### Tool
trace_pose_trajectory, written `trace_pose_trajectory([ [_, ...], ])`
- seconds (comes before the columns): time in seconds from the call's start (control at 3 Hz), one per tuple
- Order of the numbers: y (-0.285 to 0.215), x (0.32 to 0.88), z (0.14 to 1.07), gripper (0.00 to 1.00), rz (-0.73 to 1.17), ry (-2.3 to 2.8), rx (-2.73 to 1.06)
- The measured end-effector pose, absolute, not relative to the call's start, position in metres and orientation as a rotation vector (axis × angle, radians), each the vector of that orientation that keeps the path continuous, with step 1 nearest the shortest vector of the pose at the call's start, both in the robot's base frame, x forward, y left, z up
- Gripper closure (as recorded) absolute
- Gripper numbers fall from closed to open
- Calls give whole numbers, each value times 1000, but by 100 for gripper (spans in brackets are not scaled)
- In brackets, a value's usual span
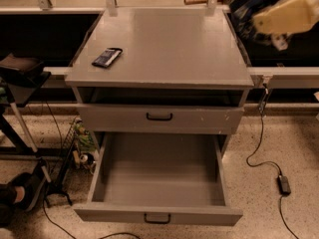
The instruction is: Place blue chip bag into middle drawer
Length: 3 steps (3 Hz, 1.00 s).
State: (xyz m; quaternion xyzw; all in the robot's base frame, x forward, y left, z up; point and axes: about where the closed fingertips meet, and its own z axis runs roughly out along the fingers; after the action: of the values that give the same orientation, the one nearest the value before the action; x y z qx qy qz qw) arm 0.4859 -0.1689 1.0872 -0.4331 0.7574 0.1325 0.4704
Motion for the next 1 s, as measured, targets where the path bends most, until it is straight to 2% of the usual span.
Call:
trace_pose_trajectory([
  [0.33,-115,475,1029,100,319,1871,-1183],
  [1.0,8,495,771,100,489,2129,-1522],
])
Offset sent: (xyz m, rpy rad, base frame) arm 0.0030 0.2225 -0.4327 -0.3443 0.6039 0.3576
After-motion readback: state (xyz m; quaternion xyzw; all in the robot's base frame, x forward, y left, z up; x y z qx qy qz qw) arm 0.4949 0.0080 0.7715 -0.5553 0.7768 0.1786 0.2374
